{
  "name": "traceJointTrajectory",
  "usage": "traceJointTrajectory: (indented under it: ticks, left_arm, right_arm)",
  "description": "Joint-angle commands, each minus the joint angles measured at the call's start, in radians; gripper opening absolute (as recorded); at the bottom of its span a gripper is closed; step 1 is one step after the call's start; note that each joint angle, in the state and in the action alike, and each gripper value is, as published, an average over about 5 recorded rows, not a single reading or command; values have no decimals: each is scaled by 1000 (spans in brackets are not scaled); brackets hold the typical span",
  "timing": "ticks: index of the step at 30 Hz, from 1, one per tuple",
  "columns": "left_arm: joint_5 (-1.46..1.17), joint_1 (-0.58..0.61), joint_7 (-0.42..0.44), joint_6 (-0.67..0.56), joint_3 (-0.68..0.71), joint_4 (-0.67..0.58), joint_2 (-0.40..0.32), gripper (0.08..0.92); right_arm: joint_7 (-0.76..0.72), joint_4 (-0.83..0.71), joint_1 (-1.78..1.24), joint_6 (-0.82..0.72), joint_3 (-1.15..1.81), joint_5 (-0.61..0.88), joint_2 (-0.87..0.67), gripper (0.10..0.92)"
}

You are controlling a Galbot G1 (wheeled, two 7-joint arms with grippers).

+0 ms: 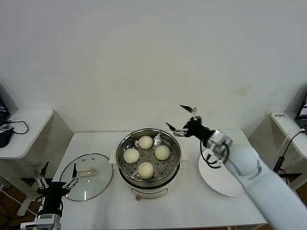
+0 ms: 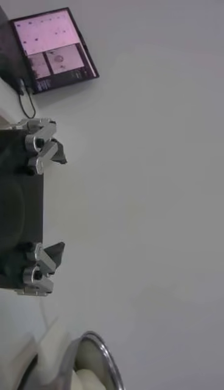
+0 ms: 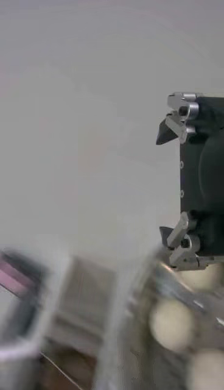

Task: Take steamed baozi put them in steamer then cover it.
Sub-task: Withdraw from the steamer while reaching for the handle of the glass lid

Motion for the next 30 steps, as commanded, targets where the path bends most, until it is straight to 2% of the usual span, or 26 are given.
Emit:
traceJointTrajectory:
  ticks: [1, 9, 13, 22, 30]
  left_arm:
    - [407, -35, -3, -25, -8, 133, 37, 823]
    - [1041, -36, -27, -121, -27, 285, 119, 823]
    - [1200, -74, -44, -126, 4, 379, 146, 823]
    - [1267, -169, 33, -93, 78, 480, 178, 823]
    - [1211, -290, 53, -93, 94, 552, 202, 823]
  right_arm:
    - [37, 67, -647, 302, 658, 0, 404, 823]
    - [49, 123, -711, 233, 724, 58, 443, 823]
    - [51, 136, -732, 230, 728, 49, 464, 823]
    - [53, 172, -770, 238, 760, 54, 509, 823]
    - [52, 183, -780, 247, 754, 23, 554, 823]
